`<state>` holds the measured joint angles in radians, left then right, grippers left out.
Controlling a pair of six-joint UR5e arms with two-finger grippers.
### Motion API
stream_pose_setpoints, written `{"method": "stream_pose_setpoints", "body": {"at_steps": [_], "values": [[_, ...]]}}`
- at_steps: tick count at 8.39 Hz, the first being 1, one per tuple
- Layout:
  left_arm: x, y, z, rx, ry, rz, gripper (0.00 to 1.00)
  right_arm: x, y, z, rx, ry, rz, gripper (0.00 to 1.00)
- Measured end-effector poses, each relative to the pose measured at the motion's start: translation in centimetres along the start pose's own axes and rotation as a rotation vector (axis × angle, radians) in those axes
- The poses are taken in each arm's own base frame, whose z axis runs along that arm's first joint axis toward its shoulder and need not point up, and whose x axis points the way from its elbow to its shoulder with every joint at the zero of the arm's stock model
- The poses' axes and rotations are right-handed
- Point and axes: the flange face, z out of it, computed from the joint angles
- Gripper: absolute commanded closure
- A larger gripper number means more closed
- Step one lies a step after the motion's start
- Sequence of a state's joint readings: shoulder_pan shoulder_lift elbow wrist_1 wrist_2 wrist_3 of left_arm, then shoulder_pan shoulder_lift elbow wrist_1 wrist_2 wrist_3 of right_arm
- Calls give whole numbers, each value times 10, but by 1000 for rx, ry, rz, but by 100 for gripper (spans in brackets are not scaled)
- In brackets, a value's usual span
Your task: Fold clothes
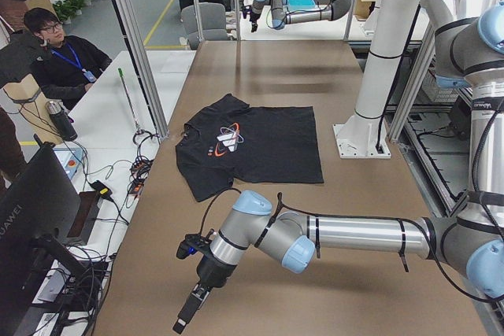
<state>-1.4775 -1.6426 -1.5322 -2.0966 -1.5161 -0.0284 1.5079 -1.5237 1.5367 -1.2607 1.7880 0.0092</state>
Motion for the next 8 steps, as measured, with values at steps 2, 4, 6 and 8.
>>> {"method": "stream_pose_setpoints", "body": {"at_steps": [2,4,6,8], "values": [[-1,0,-1,1,-5,2,5,0,0,1,36,1,-9,6],[1,0,-1,2,6,7,5,1,8,7,44,4,-14,6],[5,0,-2,4,39,10,5,-1,12,10,49,6,-22,6],[6,-2,-3,13,50,10,5,-2,13,10,53,4,-33,6]]}}
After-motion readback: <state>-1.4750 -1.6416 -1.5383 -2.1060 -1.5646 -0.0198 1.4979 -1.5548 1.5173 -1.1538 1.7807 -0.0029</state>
